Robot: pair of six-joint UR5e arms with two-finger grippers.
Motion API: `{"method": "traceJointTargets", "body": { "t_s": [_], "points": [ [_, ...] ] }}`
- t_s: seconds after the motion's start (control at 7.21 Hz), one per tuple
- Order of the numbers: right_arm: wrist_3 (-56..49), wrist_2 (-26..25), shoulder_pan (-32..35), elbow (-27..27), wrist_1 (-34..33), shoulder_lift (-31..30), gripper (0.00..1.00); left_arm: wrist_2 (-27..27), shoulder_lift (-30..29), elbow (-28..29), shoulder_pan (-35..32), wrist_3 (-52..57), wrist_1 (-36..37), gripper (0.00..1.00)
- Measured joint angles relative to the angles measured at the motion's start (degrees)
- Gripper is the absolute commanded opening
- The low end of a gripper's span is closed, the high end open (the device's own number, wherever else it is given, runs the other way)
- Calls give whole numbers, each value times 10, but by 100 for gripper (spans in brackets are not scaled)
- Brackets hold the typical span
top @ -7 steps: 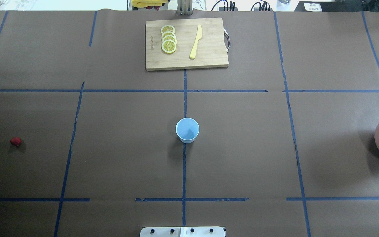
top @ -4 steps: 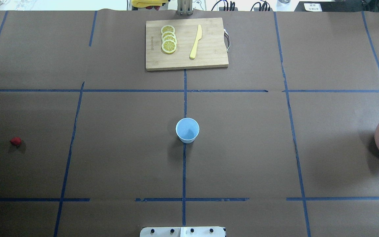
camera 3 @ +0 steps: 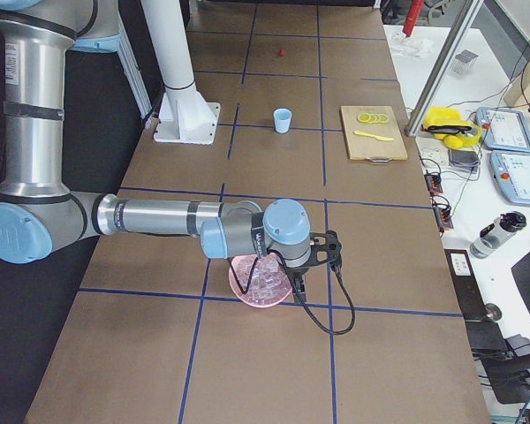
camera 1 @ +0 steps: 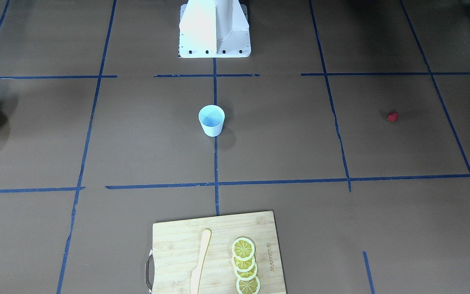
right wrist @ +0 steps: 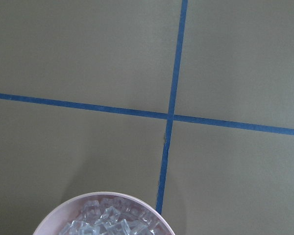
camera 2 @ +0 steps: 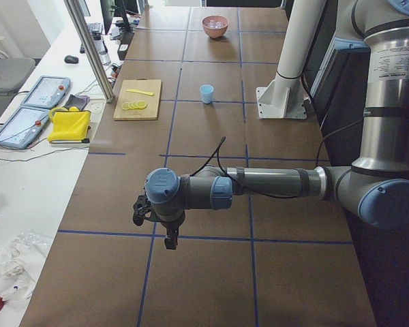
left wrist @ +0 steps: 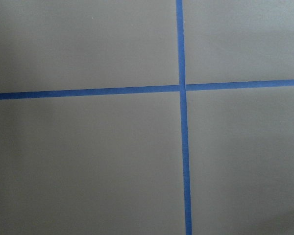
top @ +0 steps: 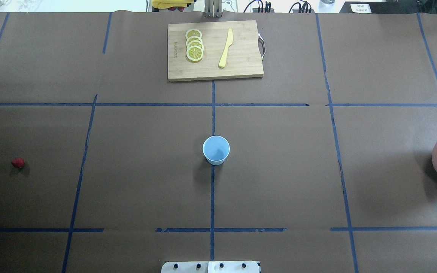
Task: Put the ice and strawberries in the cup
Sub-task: 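Grasp an ice cube from the pink bowl with the right gripper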
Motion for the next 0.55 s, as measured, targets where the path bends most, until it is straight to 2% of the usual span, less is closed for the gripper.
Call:
{"method": "traceJointTargets", "body": {
  "t_s": [0.28, 0.55],
  "points": [
    [-4, -4, -24, 9, 27, -10, 99, -1, 0, 0, 0, 0, 0, 100],
    [-3, -38, -69, 28, 57, -19, 98, -2, 1, 1, 0, 0, 0, 100]
  ]
}}
